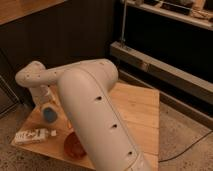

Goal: Place the ceramic cup over the eraser

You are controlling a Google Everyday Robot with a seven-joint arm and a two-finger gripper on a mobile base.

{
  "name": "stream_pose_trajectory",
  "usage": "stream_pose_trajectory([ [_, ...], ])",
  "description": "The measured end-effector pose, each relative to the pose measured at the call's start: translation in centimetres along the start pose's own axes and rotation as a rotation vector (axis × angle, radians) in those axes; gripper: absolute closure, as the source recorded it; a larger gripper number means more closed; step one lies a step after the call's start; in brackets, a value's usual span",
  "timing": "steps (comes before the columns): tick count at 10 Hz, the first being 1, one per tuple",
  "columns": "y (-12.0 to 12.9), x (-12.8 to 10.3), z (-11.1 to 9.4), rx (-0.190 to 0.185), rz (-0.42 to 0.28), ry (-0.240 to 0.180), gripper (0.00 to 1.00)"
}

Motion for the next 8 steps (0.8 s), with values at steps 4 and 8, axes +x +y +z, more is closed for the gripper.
stream_pose_trajectory([
  [4,0.6,0.8,0.9,-0.023,-0.051,0.011,0.35],
  [8,2.2,1.1,1.6,-0.007,-0.101,0.02,0.35],
])
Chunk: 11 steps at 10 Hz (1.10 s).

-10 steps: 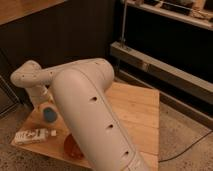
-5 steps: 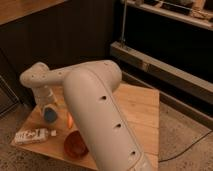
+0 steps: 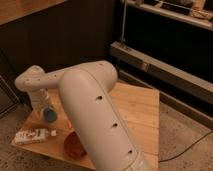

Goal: Place the ceramic cup over the eraser

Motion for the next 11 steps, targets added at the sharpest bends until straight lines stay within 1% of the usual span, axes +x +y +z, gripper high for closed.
stream_pose_trajectory([
  [3,-0.2,-0.3,0.3,0.015,-0.004,0.0,0.35],
  [8,0.0,-1.3,1.0,0.017,-0.017,-0.007,0.35],
  [11,-0.2,-1.9,1.5,0.031,-0.027,-0.018,0.35],
])
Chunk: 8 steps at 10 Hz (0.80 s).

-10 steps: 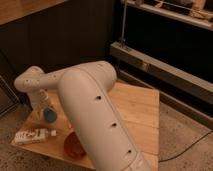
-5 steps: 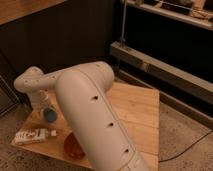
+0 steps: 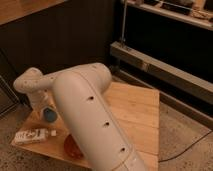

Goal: Place the ceramic cup over the eraser

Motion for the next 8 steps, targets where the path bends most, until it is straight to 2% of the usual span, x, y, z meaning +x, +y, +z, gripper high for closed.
stream_pose_trajectory([
  [4,-0.28,-0.54,0.12,0.018,-0.015,-0.026,0.35],
  [8,-0.66,-0.1,0.84,0.026,-0.01,-0.018,0.35],
])
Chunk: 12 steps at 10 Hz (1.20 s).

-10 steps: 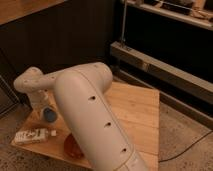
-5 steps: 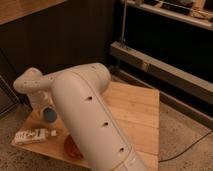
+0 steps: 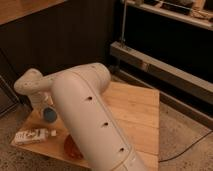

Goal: Place the ceramic cup over the eraser

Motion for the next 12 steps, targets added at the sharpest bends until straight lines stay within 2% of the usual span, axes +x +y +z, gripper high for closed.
stream_pose_trajectory([
  [4,-0.1,0.0,0.5,0.003,0.003,0.003,0.35],
  [5,0.0,0.0,0.6,0.002,0.001,0.001,0.4],
  [6,0.1,-0.1,0.7,0.0,-0.002,-0.002,0.47],
  [10,0.1,0.1,1.2,0.004,-0.016,-0.003,0.89],
  [11,0.1,0.2,1.3,0.004,-0.017,-0.003,0.97],
  [12,0.1,0.3,1.1,0.005,-0.014,-0.004,1.0],
])
